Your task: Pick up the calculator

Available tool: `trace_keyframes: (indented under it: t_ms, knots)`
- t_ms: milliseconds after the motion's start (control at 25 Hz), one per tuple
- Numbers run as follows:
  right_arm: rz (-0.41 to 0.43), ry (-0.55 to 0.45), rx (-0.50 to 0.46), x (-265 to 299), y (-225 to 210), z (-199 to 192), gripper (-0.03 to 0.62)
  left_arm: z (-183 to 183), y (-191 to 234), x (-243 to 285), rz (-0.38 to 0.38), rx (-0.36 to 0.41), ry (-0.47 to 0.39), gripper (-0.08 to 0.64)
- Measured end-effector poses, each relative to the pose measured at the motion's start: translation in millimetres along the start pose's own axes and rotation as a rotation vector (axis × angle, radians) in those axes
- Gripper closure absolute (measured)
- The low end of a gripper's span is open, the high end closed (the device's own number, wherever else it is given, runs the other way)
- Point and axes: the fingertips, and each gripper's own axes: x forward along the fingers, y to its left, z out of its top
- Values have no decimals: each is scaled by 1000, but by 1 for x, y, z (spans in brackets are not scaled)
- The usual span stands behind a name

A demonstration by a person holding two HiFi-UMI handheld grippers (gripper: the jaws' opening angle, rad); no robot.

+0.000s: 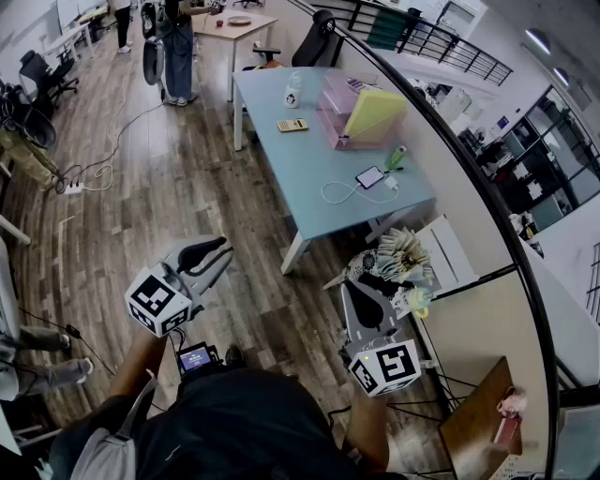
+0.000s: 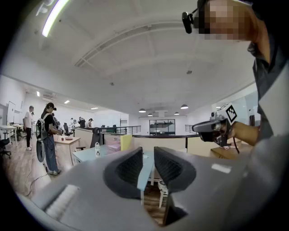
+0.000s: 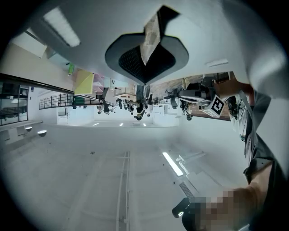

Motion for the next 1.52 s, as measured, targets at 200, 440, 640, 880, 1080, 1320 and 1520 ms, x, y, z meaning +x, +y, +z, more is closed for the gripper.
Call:
trace_keyframes:
  t_ms: [200,440,640,880,1080,1320,1520]
  knots:
    - [1,7,-3,15,4,-1,589,-5,18,-2,7,-1,3,422]
    - [-19,20,-1,33,11,0,589,-10,41,-9,-1,-13,3,422]
    - [-24,14,11,48,20,1,589,-12,58,-13,-5,-15,-11,422]
    - [14,-1,38,65,16,-2,588,-18,71,-8,13,-26,-9,422]
    - [51,-13,50,87,-9,-7,588,-25,82,8,52,-28,28,422]
    - [140,-26,69,123,-50,-13,586,-22,99,34,148,-36,62,422]
    - [202,-35,73,150,-92,-10,586,-10,106,65,205,-31,65,422]
